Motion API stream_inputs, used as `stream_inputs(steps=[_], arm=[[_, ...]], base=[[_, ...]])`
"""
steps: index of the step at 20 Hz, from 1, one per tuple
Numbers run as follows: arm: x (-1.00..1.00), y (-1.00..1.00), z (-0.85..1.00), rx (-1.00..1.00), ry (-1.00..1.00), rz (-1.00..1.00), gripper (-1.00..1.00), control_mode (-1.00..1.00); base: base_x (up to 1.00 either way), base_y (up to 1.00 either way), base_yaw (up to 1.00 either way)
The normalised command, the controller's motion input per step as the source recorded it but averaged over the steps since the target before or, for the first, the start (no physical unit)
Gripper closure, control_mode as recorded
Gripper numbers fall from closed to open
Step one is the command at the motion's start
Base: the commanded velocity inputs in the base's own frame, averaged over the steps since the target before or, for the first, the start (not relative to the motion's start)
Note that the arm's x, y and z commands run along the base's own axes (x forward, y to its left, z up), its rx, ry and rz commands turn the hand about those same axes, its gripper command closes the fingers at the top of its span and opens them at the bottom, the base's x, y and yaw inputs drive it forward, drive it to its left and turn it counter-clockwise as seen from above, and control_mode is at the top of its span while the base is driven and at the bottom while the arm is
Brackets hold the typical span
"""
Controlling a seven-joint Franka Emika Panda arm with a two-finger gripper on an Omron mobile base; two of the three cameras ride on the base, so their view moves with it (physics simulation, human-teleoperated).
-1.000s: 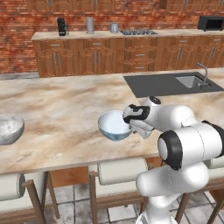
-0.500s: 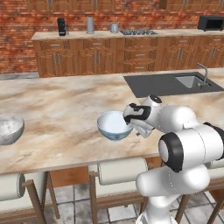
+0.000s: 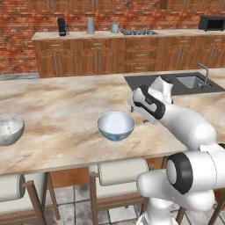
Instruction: Pick up the bowls from the cabinet and place each bowl in front of a stool on the dining counter.
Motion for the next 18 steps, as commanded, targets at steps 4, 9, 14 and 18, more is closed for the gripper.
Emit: stream_inputs(steps=[4,9,14,18], arm=[[-0.97,-0.29,1.0,-0.08,0.0,0.13,-1.0,-1.0],[-1.0,-0.4,0.92,-0.06,-0.04,0.11,-1.0,-1.0],[-1.0,-0.54,0.61,-0.08,-0.14,0.09,-1.0,-1.0],[-1.0,-0.46,0.41,-0.02,-0.05,0.03,-1.0,-1.0]], base=[[0.0,0.0,0.0],[0.0,0.0,0.0],[0.0,0.0,0.0],[0.0,0.0,0.0]])
